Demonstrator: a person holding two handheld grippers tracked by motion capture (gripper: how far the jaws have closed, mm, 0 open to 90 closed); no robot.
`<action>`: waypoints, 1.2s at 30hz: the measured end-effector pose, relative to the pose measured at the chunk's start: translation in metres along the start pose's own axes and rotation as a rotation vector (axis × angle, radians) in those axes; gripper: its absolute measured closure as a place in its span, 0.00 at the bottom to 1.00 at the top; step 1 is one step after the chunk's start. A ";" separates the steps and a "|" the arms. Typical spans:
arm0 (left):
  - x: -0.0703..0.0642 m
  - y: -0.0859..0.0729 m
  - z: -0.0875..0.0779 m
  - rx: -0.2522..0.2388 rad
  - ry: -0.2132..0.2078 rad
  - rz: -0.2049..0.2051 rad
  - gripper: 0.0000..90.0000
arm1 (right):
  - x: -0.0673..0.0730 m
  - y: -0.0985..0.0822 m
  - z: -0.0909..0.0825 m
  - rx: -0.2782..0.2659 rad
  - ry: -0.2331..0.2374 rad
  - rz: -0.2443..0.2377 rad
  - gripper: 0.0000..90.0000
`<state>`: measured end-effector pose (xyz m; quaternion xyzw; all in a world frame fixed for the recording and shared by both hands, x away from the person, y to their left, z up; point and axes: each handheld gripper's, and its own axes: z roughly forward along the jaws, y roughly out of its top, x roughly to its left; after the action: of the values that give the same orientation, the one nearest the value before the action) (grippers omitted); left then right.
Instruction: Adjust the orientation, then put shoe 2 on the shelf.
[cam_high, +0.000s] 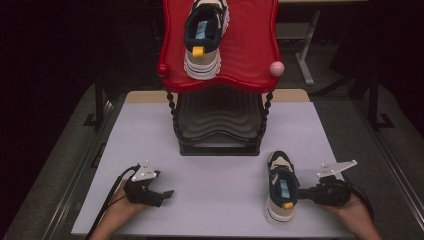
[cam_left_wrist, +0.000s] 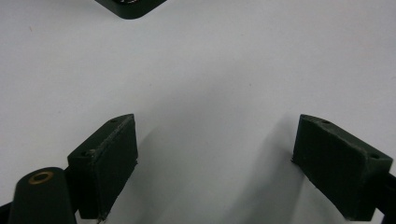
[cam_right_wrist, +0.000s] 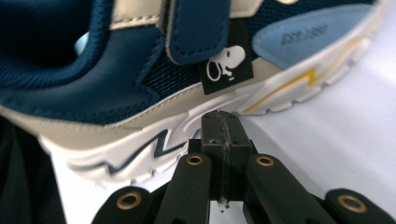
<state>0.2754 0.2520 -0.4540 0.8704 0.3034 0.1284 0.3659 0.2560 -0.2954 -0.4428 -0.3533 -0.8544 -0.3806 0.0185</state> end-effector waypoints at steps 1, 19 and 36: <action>0.000 0.000 0.000 0.000 0.000 0.000 0.15 | 0.002 0.002 0.002 0.006 0.002 -0.009 0.98; 0.000 0.000 0.000 0.000 0.000 0.001 0.15 | 0.002 0.024 -0.045 -0.264 -0.013 0.025 0.54; 0.000 0.000 0.000 0.003 -0.003 0.002 0.14 | 0.015 0.061 -0.009 -0.275 0.030 -0.039 0.44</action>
<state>0.2758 0.2522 -0.4538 0.8715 0.3020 0.1271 0.3650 0.2809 -0.2643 -0.3931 -0.3299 -0.8006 -0.4995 -0.0247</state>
